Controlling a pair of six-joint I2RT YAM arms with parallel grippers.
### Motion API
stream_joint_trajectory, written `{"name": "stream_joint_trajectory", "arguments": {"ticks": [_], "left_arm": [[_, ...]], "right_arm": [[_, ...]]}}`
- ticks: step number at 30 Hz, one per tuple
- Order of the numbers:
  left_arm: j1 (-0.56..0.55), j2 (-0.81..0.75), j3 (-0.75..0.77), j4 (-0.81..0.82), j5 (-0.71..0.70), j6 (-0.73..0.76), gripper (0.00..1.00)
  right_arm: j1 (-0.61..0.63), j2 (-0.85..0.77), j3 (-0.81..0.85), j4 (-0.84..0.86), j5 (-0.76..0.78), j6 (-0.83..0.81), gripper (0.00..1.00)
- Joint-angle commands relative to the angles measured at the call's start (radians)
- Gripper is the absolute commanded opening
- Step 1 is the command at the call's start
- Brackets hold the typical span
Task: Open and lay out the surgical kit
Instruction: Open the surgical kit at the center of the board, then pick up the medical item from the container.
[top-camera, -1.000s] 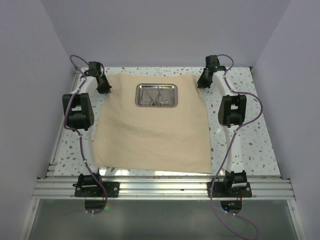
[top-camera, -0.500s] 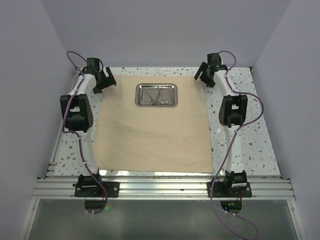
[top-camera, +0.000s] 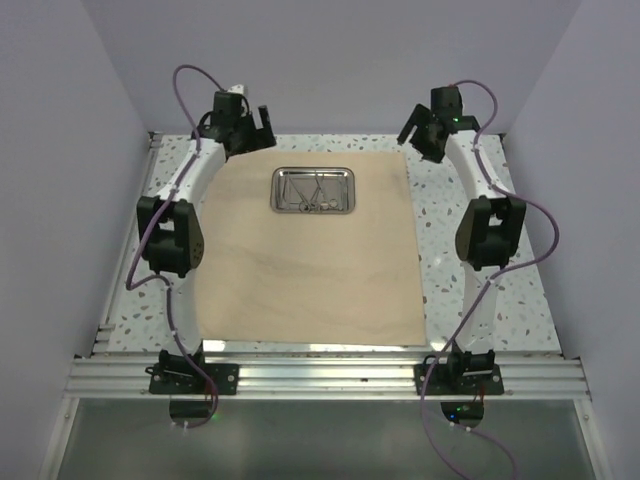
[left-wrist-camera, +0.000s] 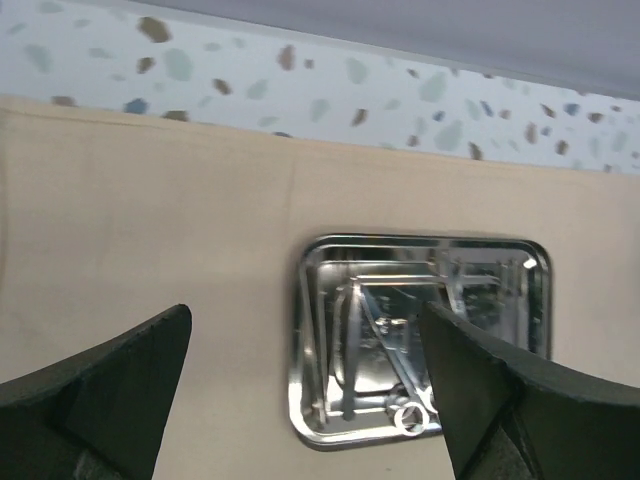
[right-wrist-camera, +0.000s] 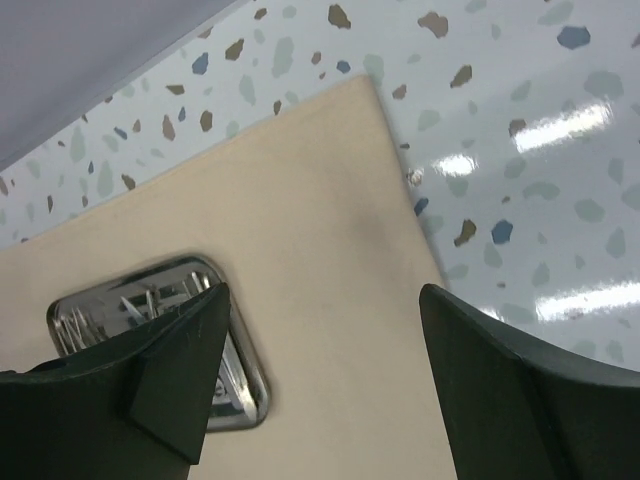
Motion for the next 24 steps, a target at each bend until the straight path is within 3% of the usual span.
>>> {"name": "stream_joint_trajectory", "arguments": {"ticks": [1, 2, 4, 5, 8, 10, 14, 15, 17, 20, 22, 24], "left_arm": [[-0.038, -0.150, -0.095, 0.141, 0.071, -0.005, 0.99], [-0.015, -0.131, -0.127, 0.153, 0.137, -0.045, 1.00], [0.056, -0.058, -0.167, 0.170, 0.455, -0.085, 0.97], [0.056, -0.067, -0.181, 0.176, 0.441, -0.084, 0.97], [-0.022, -0.174, -0.145, 0.142, 0.098, 0.056, 0.99], [-0.028, -0.183, -0.086, 0.113, 0.009, 0.034, 0.99], [0.045, -0.128, -0.192, 0.243, 0.260, -0.185, 0.99], [0.036, -0.143, -0.219, 0.312, 0.251, -0.185, 0.99], [-0.010, -0.186, -0.261, 0.338, 0.176, -0.117, 0.99], [-0.019, -0.131, -0.197, 0.329, 0.257, -0.115, 1.00], [-0.025, -0.061, -0.101, 0.265, 0.279, -0.122, 0.99], [-0.070, -0.021, -0.007, 0.141, 0.164, -0.083, 0.99]], "right_arm": [[0.000, -0.163, -0.173, -0.043, -0.031, 0.023, 0.80], [0.006, -0.220, -0.223, -0.045, -0.028, 0.023, 0.80], [0.011, -0.268, -0.352, -0.045, -0.026, 0.011, 0.80], [0.015, -0.288, -0.383, -0.051, -0.022, 0.001, 0.80], [0.024, -0.378, -0.518, -0.068, 0.023, -0.043, 0.81], [0.040, -0.455, -0.567, -0.079, 0.076, -0.064, 0.82], [0.127, -0.617, -0.725, -0.041, 0.184, -0.121, 0.87], [0.144, -0.653, -0.795, -0.024, 0.281, -0.088, 0.91], [0.149, -0.743, -0.849, -0.031, 0.275, -0.084, 0.98], [0.150, -0.838, -0.963, -0.039, 0.253, -0.109, 0.99], [0.149, -0.865, -1.009, -0.066, 0.235, -0.108, 0.99], [0.149, -0.889, -1.035, -0.102, 0.192, -0.100, 0.98]]}}
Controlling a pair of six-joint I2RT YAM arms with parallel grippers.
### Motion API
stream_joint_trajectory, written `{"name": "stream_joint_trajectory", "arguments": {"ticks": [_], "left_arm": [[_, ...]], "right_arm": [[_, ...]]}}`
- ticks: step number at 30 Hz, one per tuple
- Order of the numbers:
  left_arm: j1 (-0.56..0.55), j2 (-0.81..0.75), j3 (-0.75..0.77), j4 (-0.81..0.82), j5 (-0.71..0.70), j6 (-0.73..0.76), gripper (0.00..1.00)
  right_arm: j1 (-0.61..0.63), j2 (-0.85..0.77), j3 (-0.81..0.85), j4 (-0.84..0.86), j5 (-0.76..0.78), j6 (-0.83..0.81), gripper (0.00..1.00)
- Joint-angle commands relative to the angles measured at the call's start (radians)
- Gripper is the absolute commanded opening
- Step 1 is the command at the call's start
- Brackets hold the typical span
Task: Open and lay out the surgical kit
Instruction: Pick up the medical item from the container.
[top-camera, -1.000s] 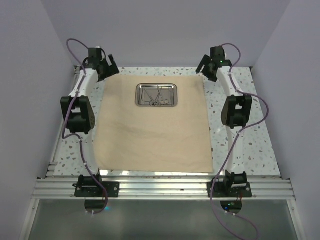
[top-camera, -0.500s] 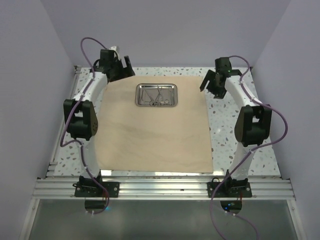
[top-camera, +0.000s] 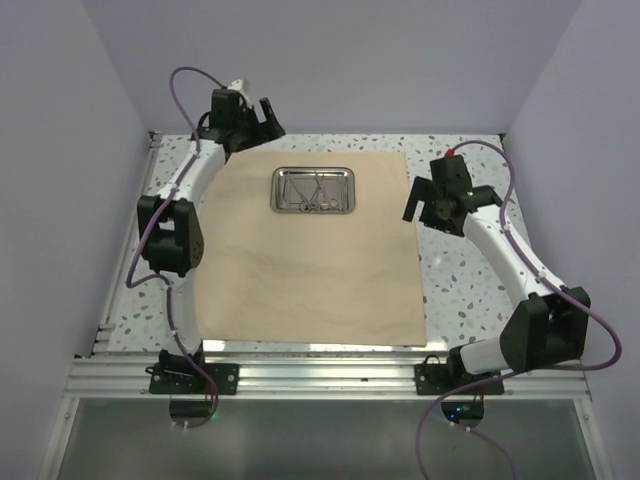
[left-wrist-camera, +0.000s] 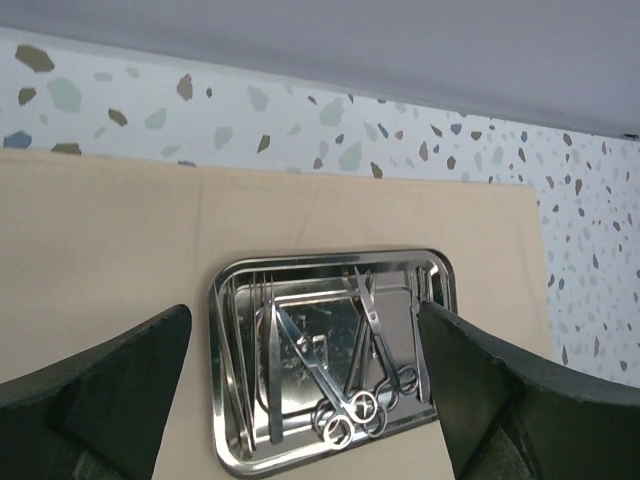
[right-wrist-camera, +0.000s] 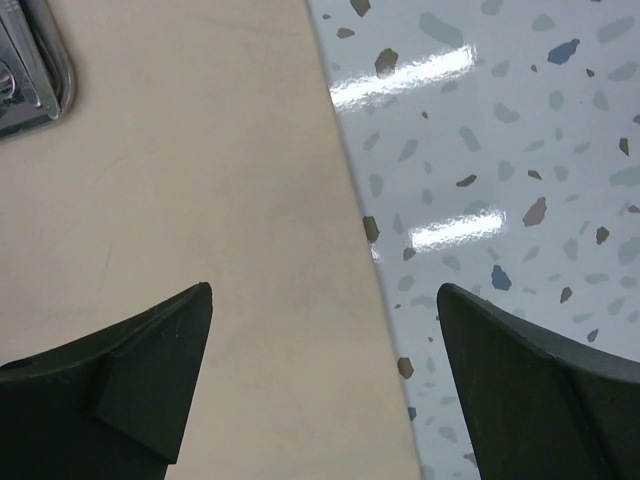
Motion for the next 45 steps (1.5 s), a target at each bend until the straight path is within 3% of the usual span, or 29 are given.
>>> {"name": "stream_joint_trajectory", "arguments": {"ticks": [1, 5, 14, 22, 29, 35, 45], "left_arm": [[-0.067, 0.085, 0.225, -0.102, -0.113, 0.063, 0.99], [-0.170, 0.160, 0.333, -0.157, -0.322, 0.074, 0.99], [-0.334, 0.299, 0.361, -0.176, -0.498, 0.048, 0.93], [-0.373, 0.400, 0.440, -0.179, -0.560, -0.012, 0.92], [-0.376, 0.434, 0.424, -0.171, -0.555, -0.042, 0.90], [-0.378, 0.466, 0.424, -0.156, -0.534, -0.050, 0.82], [-0.378, 0.489, 0.436, -0.136, -0.526, -0.041, 0.50]], "right_arm": [[-0.009, -0.027, -0.053, -0.033, -0.070, -0.020, 0.99], [-0.009, -0.071, -0.098, -0.024, -0.129, -0.063, 0.97], [-0.009, -0.139, -0.178, -0.067, -0.107, -0.104, 0.92], [-0.007, -0.195, -0.228, -0.066, -0.124, -0.109, 0.91], [-0.007, -0.192, -0.230, -0.076, -0.124, -0.110, 0.91], [-0.007, -0.177, -0.228, -0.079, -0.120, -0.112, 0.91], [-0.007, -0.148, -0.225, -0.076, -0.106, -0.113, 0.90]]}}
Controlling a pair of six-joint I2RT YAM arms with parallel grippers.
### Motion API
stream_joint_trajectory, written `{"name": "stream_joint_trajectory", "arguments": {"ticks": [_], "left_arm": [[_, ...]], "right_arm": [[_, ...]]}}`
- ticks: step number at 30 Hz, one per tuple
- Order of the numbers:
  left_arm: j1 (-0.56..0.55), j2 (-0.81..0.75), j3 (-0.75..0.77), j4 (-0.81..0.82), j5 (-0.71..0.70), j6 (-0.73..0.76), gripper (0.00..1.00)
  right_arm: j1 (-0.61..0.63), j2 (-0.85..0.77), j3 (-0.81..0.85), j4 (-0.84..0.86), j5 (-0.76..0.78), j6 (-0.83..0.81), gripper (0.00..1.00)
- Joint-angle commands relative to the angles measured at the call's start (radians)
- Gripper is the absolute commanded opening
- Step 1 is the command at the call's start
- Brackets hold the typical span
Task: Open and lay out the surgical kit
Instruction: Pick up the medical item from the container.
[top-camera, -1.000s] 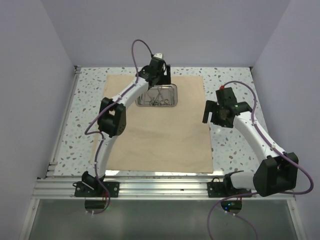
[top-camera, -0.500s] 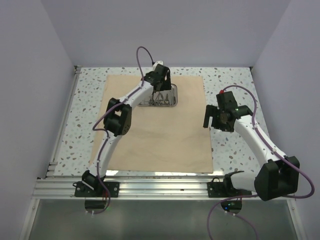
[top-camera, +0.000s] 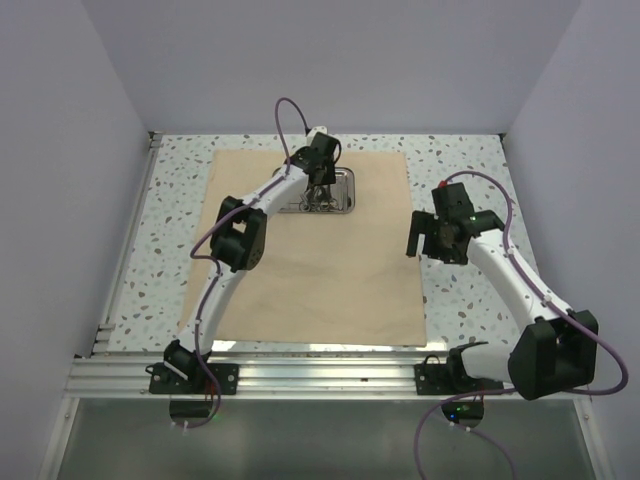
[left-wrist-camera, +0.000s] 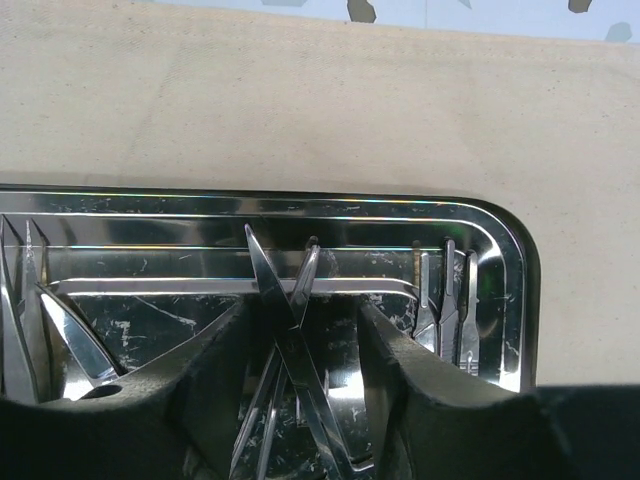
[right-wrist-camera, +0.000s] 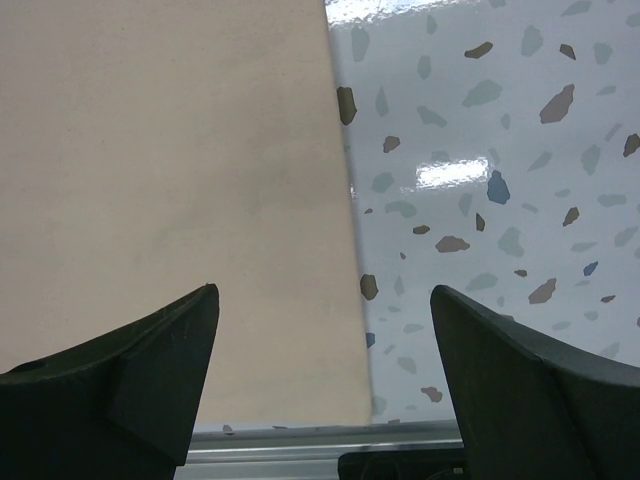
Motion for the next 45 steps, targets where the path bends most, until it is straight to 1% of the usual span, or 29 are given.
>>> {"name": "stream_joint_trajectory", "arguments": {"ticks": [1, 13, 16, 17, 19, 20, 22, 28, 36, 45], "left_arm": [[0.000, 0.023, 0.045, 0.029, 0.006, -0.012, 0.48], [0.000, 0.053, 0.048, -0.003, 0.005, 0.014, 0.27], [0.000, 0.053, 0.036, -0.010, 0.005, 0.022, 0.20], [0.000, 0.051, 0.028, -0.012, 0.005, 0.023, 0.16], [0.000, 0.048, 0.022, -0.014, 0.002, 0.033, 0.11], [0.000, 0.046, 0.016, -0.017, 0.000, 0.034, 0.05], [0.000, 0.042, 0.016, -0.020, -0.007, 0.040, 0.00], [0.000, 0.001, 0.008, -0.023, -0.037, 0.057, 0.00], [0.009, -0.115, 0.023, -0.006, -0.092, 0.102, 0.00], [0.038, -0.228, 0.033, 0.003, -0.055, 0.109, 0.00]], "right_arm": [[0.001, 0.011, 0.004, -0.007, 0.010, -0.020, 0.90], [0.001, 0.013, 0.004, -0.002, 0.013, -0.027, 0.90], [0.002, 0.014, 0.003, 0.002, 0.008, -0.026, 0.90], [0.001, 0.016, 0.004, 0.002, 0.007, -0.026, 0.90], [0.002, 0.019, 0.004, 0.005, 0.003, -0.027, 0.90], [0.002, 0.020, 0.004, 0.008, 0.005, -0.027, 0.90], [0.001, 0.026, 0.007, 0.008, -0.001, -0.027, 0.90], [0.001, 0.034, 0.010, 0.013, -0.016, -0.027, 0.90], [0.002, 0.054, 0.018, 0.016, -0.032, -0.024, 0.90], [0.005, 0.103, 0.044, 0.005, -0.056, -0.023, 0.88]]}}
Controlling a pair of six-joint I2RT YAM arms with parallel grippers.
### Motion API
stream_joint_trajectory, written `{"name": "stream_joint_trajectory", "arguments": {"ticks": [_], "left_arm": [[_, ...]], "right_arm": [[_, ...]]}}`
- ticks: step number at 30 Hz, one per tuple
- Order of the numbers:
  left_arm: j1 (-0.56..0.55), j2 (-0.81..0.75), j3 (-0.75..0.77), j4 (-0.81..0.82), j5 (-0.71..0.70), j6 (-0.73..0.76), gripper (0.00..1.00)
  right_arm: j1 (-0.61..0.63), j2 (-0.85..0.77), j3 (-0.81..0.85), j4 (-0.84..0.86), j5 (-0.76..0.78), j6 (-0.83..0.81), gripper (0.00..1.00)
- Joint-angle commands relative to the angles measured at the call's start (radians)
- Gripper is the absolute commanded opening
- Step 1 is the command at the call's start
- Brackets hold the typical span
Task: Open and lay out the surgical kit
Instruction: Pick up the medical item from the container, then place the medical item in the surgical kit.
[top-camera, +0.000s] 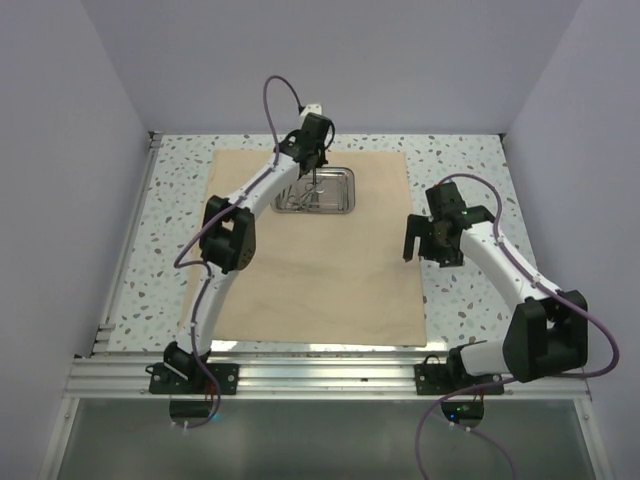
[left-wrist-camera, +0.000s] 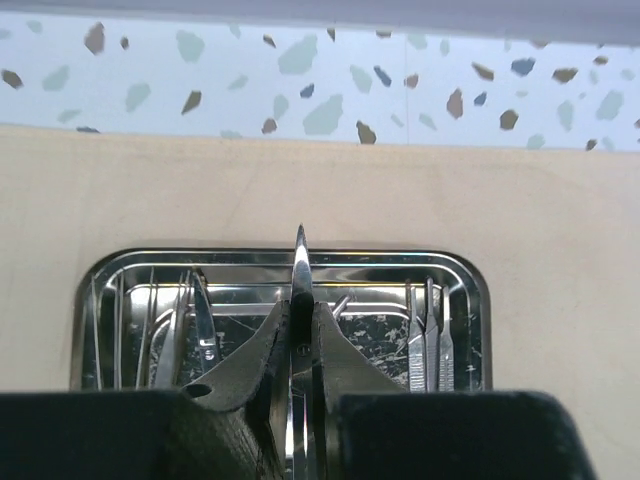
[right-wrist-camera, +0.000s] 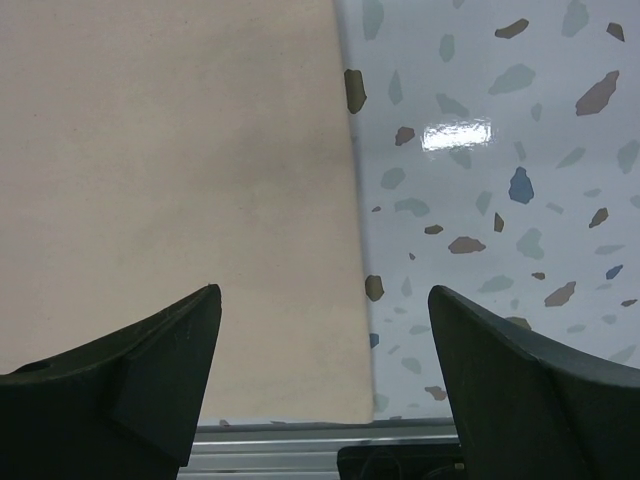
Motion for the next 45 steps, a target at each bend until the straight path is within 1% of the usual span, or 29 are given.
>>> {"name": "stream_joint_trajectory", "arguments": {"ticks": [1, 3, 9, 10, 12, 14, 15, 16, 17, 18, 19, 20, 22, 24, 25, 27, 28, 30, 31, 36, 39, 42, 43, 45], "left_arm": [[0.022, -0.137, 0.005, 0.019, 0.000, 0.023, 0.00], [0.032, -0.181, -0.019, 0.016, 0.015, 0.020, 0.00], [0.065, -0.305, -0.200, 0.003, 0.075, -0.030, 0.00], [0.063, -0.318, -0.246, -0.002, 0.074, -0.032, 0.00], [0.063, -0.353, -0.279, -0.014, 0.066, -0.038, 0.00], [0.060, -0.394, -0.320, -0.045, 0.054, -0.030, 0.00], [0.060, -0.416, -0.343, -0.056, 0.028, -0.030, 0.00], [0.059, -0.440, -0.416, -0.051, 0.019, -0.035, 0.00], [0.060, -0.494, -0.456, -0.034, 0.019, -0.052, 0.00], [0.060, -0.520, -0.501, 0.034, 0.035, -0.046, 0.00], [0.059, -0.543, -0.573, 0.048, 0.032, -0.049, 0.00], [0.059, -0.583, -0.601, 0.050, 0.032, -0.077, 0.00], [0.059, -0.629, -0.634, 0.001, 0.052, -0.082, 0.00], [0.051, -0.678, -0.673, -0.030, 0.051, -0.047, 0.00], [0.049, -0.740, -0.725, -0.045, 0.043, -0.038, 0.00], [0.049, -0.817, -0.795, -0.053, 0.013, -0.009, 0.00], [0.048, -0.889, -0.861, -0.060, -0.004, -0.001, 0.00], [0.051, -0.949, -0.914, -0.089, -0.024, 0.007, 0.00], [0.051, -0.997, -0.952, -0.106, -0.021, 0.005, 0.00], [0.048, -1.081, -1.066, -0.171, 0.017, -0.021, 0.00], [0.043, -1.149, -1.165, -0.175, 0.028, -0.061, 0.00], [0.037, -1.245, -1.326, -0.179, 0.034, -0.110, 0.00], [0.037, -1.291, -1.357, -0.175, 0.036, -0.121, 0.00], [0.036, -1.330, -1.411, -0.172, 0.037, -0.127, 0.00]], "right_arm": [[0.002, 0.030, 0.049, -0.003, -0.024, -0.015, 0.88], [0.003, 0.047, 0.075, -0.015, -0.021, -0.017, 0.87], [0.002, 0.122, 0.162, -0.044, 0.014, -0.010, 0.87], [0.002, 0.130, 0.173, -0.054, 0.022, -0.004, 0.87], [0.002, 0.144, 0.178, -0.048, 0.023, 0.017, 0.88], [0.003, 0.142, 0.172, -0.006, 0.003, 0.034, 0.88], [0.003, 0.139, 0.182, -0.008, 0.003, 0.049, 0.88], [0.002, 0.133, 0.184, -0.011, 0.011, 0.063, 0.88], [0.003, 0.126, 0.181, -0.023, 0.011, 0.081, 0.88], [0.003, 0.101, 0.158, -0.011, 0.000, 0.109, 0.89], [0.003, 0.089, 0.132, 0.009, -0.021, 0.105, 0.89], [0.005, 0.072, 0.103, 0.017, -0.044, 0.105, 0.89], [0.006, 0.043, 0.041, -0.003, -0.050, 0.122, 0.89], [0.006, 0.023, 0.002, -0.026, -0.070, 0.103, 0.88], [0.006, -0.012, -0.008, -0.038, -0.063, 0.103, 0.88], [0.006, -0.057, -0.035, -0.044, -0.058, 0.099, 0.88], [0.006, -0.098, -0.046, -0.044, -0.069, 0.102, 0.89], [0.006, -0.138, -0.060, -0.066, -0.076, 0.124, 0.89], [0.008, -0.169, -0.061, -0.072, -0.099, 0.132, 0.89], [0.008, -0.278, -0.031, -0.132, -0.115, 0.151, 0.89], [0.008, -0.331, 0.001, -0.184, -0.095, 0.134, 0.89], [0.008, -0.359, 0.023, -0.242, -0.084, 0.117, 0.89], [0.006, -0.367, 0.023, -0.250, -0.084, 0.117, 0.89], [0.008, -0.388, 0.011, -0.252, -0.084, 0.121, 0.89]]}}
